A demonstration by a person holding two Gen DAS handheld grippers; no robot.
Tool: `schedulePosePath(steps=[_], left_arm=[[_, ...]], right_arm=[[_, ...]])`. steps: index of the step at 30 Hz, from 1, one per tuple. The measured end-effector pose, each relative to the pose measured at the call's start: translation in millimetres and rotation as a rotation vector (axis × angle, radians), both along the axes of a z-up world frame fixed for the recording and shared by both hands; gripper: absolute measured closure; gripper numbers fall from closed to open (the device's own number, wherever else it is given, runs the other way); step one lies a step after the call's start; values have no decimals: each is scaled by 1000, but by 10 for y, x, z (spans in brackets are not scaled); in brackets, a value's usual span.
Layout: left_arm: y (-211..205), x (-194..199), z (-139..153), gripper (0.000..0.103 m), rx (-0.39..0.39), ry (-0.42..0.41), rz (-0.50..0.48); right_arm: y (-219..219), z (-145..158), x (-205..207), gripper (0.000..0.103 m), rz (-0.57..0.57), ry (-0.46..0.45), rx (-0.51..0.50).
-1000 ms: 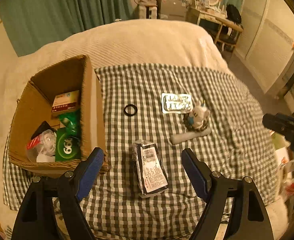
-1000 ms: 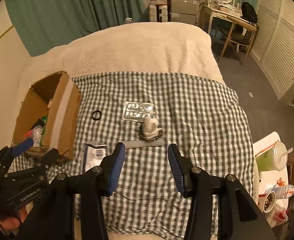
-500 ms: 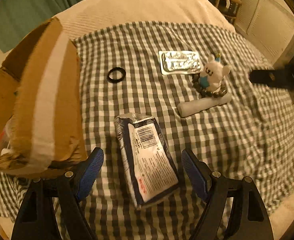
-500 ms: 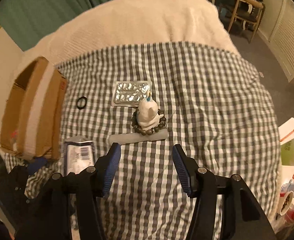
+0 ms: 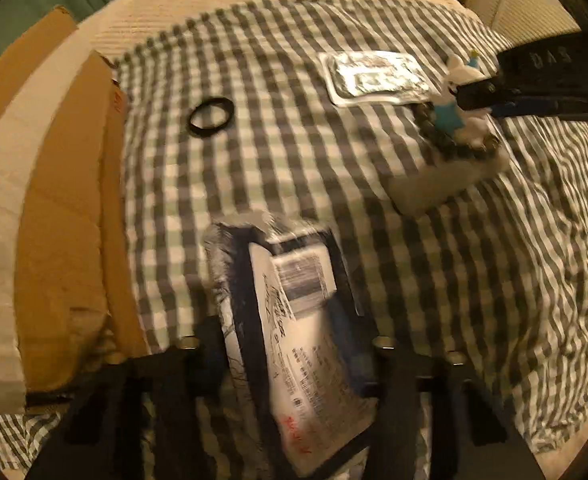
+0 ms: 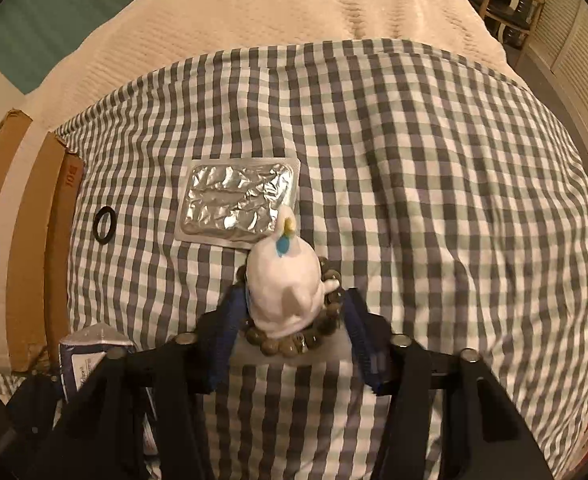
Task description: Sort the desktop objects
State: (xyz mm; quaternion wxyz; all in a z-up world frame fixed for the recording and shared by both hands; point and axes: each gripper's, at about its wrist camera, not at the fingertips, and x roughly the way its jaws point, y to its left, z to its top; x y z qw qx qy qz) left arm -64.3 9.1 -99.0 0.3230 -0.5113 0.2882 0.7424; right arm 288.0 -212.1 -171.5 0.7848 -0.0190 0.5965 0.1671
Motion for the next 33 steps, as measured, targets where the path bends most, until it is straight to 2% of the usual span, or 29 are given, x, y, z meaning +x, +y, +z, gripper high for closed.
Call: schedulePosePath(steps=[1,3,6,10,16,20,24,29,33], left_arm=[[0,-8,1,68,2,-2,-4],[-1,-12,37,81,7,14,-14],[-33,-28,114,87,26,9,-8],[-106,-18,258,92,47,-2,17],[-99,101,578,94,87,52,-11],[-115,164,910,94,126,77,-16],[-213,116,1383,94,197,146,1],[-484,-142,2051,94,301,180,122],[-765,-343,2430,94,368,227,189]], right_arm=[[8,2,5,68,1,-5,7],[31,22,-9,68,0,-23,5],[59,79,-54,68,10,-55,-6],[19,269,-105,68,-6,-78,21],[-52,742,-291,68,-20,-143,42],[-85,1022,-493,68,-18,-168,44],[-55,1359,-740,68,3,-195,42],[83,1959,-1085,68,17,-275,59],[244,2330,-1344,68,9,-324,93]])
